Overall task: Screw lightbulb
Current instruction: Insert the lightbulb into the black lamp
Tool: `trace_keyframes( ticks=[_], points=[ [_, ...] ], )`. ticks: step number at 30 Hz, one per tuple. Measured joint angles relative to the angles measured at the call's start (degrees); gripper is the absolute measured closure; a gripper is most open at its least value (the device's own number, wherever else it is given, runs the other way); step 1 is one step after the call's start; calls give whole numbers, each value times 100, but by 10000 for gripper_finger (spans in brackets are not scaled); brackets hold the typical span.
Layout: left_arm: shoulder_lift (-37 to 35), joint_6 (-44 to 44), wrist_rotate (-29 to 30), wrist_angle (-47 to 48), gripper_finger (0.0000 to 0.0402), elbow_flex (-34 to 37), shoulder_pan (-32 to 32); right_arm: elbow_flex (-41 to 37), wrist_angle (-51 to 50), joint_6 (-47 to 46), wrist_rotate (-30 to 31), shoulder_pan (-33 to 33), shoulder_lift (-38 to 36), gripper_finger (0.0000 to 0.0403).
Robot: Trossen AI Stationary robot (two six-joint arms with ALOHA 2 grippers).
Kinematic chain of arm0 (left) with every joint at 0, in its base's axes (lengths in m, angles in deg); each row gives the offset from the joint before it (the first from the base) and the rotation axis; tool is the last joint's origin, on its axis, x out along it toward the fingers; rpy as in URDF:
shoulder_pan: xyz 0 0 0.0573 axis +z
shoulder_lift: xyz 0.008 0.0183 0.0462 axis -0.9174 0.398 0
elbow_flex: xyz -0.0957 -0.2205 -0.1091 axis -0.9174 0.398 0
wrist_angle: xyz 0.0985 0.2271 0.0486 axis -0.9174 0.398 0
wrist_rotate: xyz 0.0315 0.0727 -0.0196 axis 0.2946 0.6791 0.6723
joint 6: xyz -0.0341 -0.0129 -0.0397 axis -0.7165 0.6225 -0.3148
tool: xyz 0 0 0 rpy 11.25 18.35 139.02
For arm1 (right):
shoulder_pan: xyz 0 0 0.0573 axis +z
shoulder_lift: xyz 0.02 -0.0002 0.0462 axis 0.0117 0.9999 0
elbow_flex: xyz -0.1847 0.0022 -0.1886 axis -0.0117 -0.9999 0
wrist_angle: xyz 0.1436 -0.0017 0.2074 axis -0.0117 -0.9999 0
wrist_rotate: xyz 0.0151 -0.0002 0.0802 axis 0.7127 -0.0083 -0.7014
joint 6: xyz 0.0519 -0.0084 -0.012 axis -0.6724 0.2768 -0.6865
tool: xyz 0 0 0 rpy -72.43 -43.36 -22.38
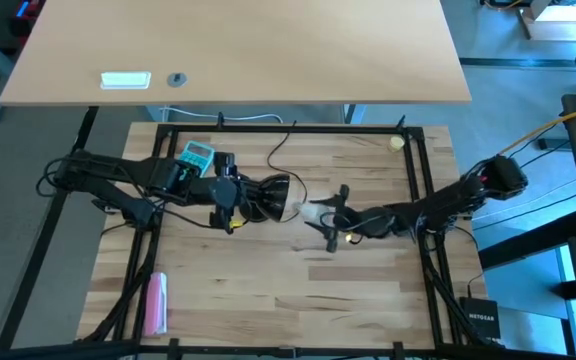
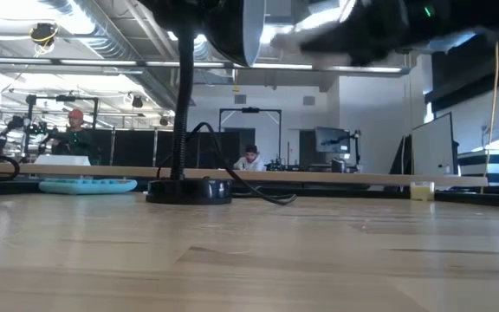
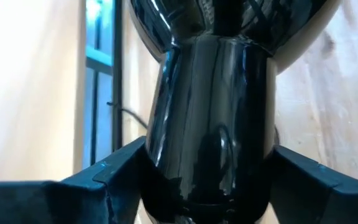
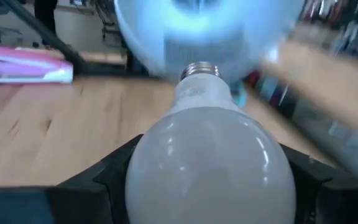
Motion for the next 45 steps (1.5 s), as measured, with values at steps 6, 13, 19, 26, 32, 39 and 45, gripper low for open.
trace_keyframes(
  ticks=[6,13,19,26,32,39,45],
  points=[
    [-8,685,-278,-11,135,0,0,842,270,1173,-450,-308,432,140],
    [-6,793,-377,-39,135,0,-2,1489,398,1429,-544,-388,1246,140],
    [1,793,-525,-218,135,0,-2,1980,388,1681,-279,-410,1652,139],
    [5,773,-585,-306,135,0,-4,2312,-160,1627,-374,-531,1660,142],
    [5,723,-607,-419,135,9,-2,2324,-1,1607,-442,-599,1697,142],
    [21,678,-889,-633,135,13,0,2324,113,1645,-581,-628,1695,142],
    [156,762,-906,-707,135,11,-7,2324,94,1913,-853,-639,1692,142]
  ],
)
